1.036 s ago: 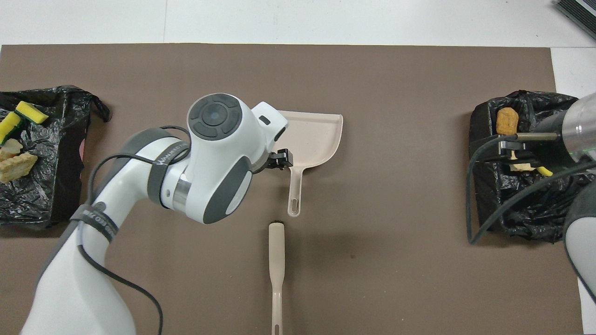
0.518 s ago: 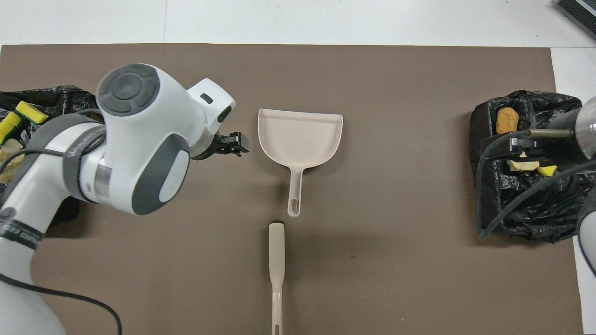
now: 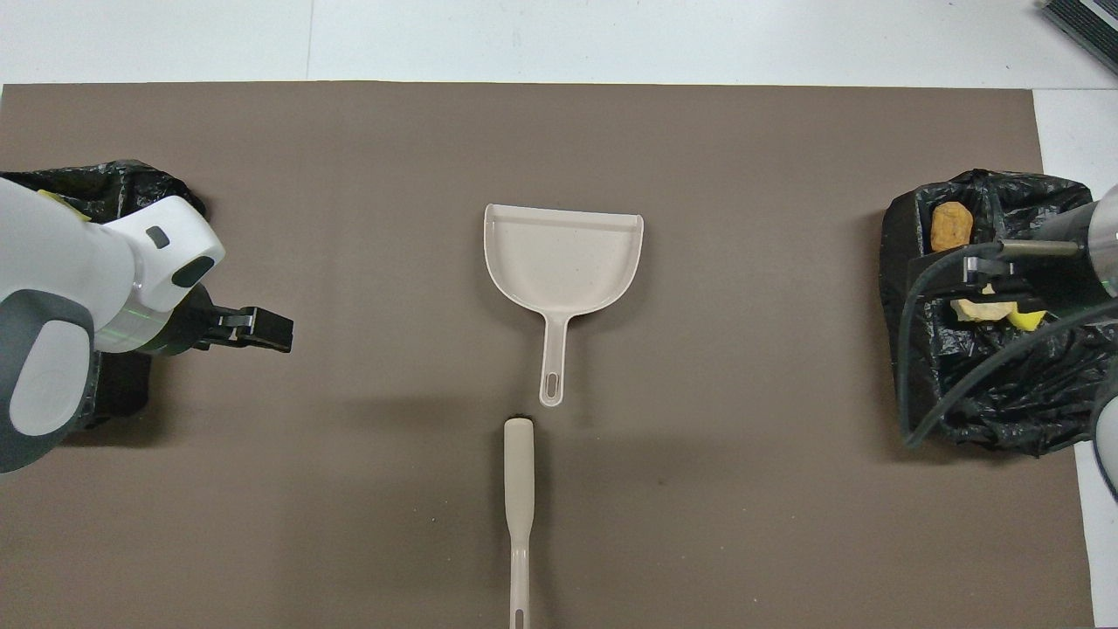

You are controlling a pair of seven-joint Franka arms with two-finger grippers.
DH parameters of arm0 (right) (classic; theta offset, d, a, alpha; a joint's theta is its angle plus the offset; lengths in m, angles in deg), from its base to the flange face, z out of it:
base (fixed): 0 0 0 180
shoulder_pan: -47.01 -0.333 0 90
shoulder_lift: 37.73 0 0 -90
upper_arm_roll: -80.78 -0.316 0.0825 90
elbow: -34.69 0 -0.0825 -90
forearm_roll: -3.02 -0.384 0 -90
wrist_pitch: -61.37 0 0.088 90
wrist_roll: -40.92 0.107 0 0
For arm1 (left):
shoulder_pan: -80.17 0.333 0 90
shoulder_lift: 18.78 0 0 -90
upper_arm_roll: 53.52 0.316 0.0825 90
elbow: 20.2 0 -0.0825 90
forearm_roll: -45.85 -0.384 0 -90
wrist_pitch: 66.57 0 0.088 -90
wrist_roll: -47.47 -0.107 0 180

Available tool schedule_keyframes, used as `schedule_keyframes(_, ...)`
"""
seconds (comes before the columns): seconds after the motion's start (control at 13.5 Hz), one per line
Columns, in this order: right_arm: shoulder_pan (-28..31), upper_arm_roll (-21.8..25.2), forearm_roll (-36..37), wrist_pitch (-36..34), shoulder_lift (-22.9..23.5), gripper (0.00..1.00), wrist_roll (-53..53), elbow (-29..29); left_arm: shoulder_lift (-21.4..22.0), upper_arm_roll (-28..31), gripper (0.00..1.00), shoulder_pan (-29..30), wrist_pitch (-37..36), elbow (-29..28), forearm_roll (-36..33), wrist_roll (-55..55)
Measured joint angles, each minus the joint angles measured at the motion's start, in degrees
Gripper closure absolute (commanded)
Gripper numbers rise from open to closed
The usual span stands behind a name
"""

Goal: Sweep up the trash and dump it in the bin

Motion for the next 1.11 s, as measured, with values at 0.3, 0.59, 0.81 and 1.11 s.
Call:
schedule_keyframes(0.3,-0.1,-0.5,0.0,-1.9,-0.2,0.0,0.0,-0.4,1.7,0.0,0.0,6.3,-1.3,-1.2,-0.5,-6.6)
schedule_keyframes(0.59,-0.1,-0.6,0.1,-2.2,-0.3,0.0,0.8,-0.8,2.8,0.1,0.0,13.2,-2.1,-0.8,-4.1,-13.2)
schedule_keyframes(0.81,-0.1,-0.6,0.0,-2.3,-0.3,0.0,1.5,-0.7,3.1,0.0,0.0,14.3,-2.1,2.3,-4.7,-13.5)
schedule_keyframes(1.11,-0.1,-0.6,0.0,-4.1,-0.3,0.0,1.5,-0.7,3.5,-2.9,0.0,16.8,-7.9,9.7,-4.9,-13.4)
